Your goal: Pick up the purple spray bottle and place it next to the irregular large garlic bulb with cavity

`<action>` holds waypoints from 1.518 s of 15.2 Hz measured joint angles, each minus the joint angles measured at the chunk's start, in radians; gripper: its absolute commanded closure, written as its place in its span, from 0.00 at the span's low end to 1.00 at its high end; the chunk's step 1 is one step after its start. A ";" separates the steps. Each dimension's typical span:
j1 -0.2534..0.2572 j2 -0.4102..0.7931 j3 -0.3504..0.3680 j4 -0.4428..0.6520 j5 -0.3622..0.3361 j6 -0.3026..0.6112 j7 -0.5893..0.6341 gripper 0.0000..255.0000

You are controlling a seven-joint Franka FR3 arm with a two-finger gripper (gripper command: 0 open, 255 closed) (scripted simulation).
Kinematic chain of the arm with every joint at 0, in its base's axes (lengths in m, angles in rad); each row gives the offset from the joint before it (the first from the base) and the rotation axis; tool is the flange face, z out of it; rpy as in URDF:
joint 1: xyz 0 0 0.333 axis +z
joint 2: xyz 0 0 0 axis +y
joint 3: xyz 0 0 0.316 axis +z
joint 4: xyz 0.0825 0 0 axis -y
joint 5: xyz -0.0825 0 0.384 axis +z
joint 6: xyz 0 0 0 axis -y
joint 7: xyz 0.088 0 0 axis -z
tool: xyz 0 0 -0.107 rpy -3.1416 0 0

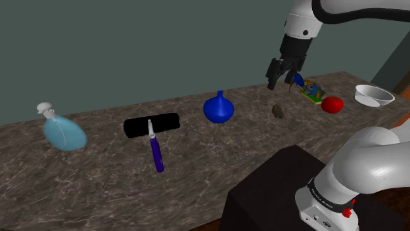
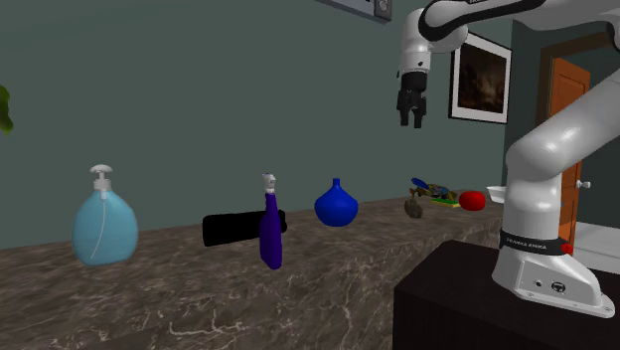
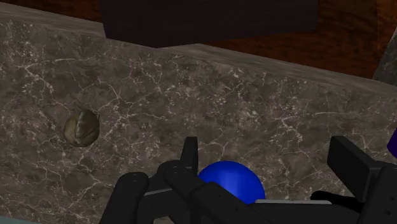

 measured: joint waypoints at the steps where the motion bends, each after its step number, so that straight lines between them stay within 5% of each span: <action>1: 0.000 0.000 0.000 0.000 0.000 0.000 0.000 0.00; 13: 0.046 0.224 0.237 0.068 0.108 0.180 0.260 0.00; 23: 0.043 0.559 0.443 0.281 0.056 0.314 0.524 0.00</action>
